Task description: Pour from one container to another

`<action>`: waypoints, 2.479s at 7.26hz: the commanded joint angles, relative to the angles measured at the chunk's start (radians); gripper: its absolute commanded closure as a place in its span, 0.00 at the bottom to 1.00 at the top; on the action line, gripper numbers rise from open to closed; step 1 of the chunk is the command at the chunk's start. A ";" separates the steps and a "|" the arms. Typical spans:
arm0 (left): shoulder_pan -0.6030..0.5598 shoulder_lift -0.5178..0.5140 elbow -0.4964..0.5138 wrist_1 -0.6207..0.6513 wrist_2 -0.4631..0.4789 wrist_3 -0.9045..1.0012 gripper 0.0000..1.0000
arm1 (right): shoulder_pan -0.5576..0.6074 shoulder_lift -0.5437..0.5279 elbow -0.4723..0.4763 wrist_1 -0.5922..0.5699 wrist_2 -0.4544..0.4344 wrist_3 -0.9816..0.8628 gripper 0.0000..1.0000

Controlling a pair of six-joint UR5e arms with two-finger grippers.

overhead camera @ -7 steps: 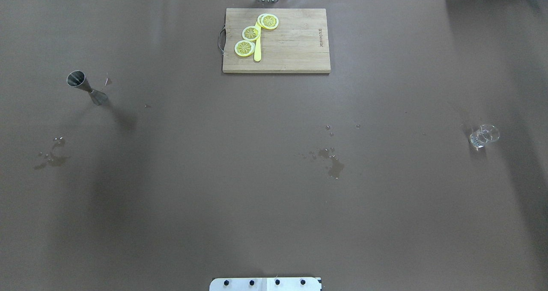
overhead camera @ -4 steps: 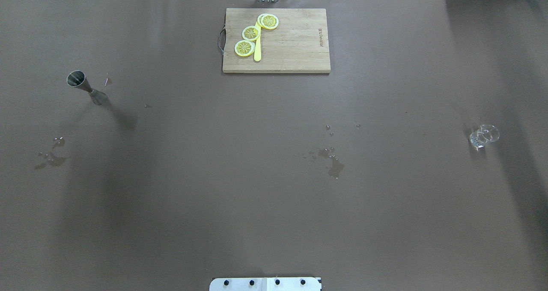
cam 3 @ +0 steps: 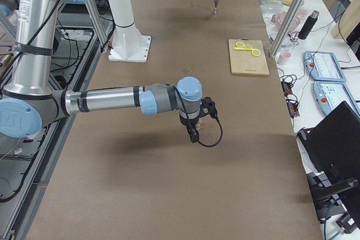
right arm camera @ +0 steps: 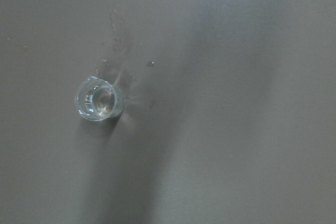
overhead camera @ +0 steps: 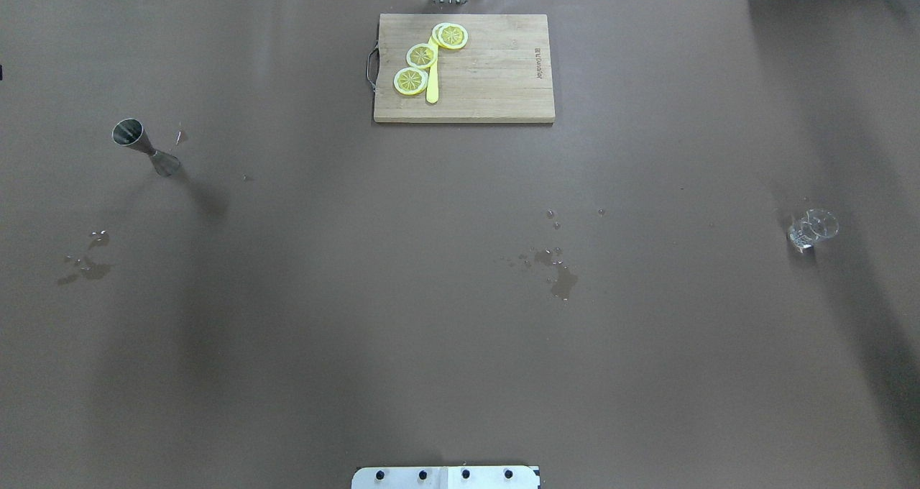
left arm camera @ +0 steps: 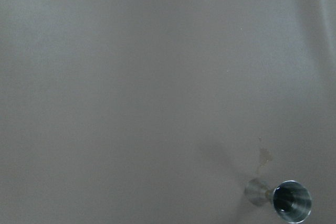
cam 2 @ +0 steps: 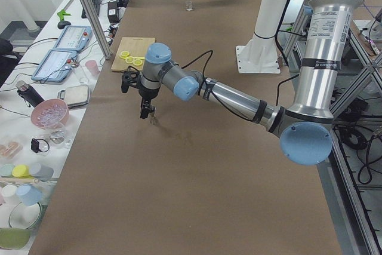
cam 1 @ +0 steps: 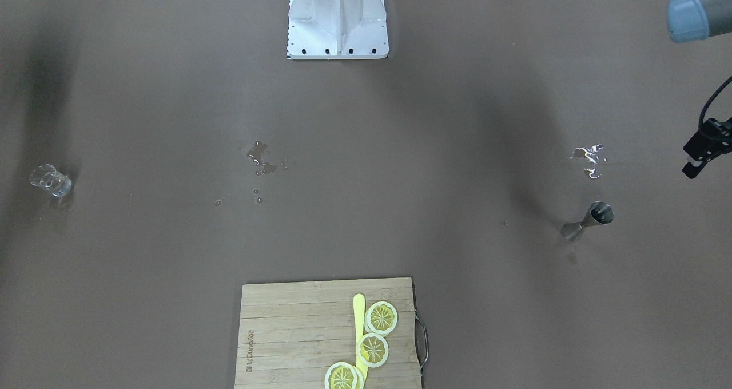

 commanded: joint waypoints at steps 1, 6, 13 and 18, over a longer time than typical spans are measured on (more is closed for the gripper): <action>0.121 0.010 -0.079 -0.018 0.189 -0.164 0.03 | -0.052 -0.007 0.024 0.001 0.002 -0.007 0.00; 0.428 0.074 -0.135 -0.081 0.703 -0.541 0.03 | -0.055 -0.015 0.004 0.016 0.008 -0.024 0.00; 0.675 0.056 0.069 -0.142 1.224 -0.819 0.05 | -0.165 0.002 -0.205 0.488 0.050 0.210 0.00; 0.717 -0.033 0.252 -0.162 1.360 -0.886 0.07 | -0.259 -0.025 -0.175 0.690 -0.013 0.320 0.00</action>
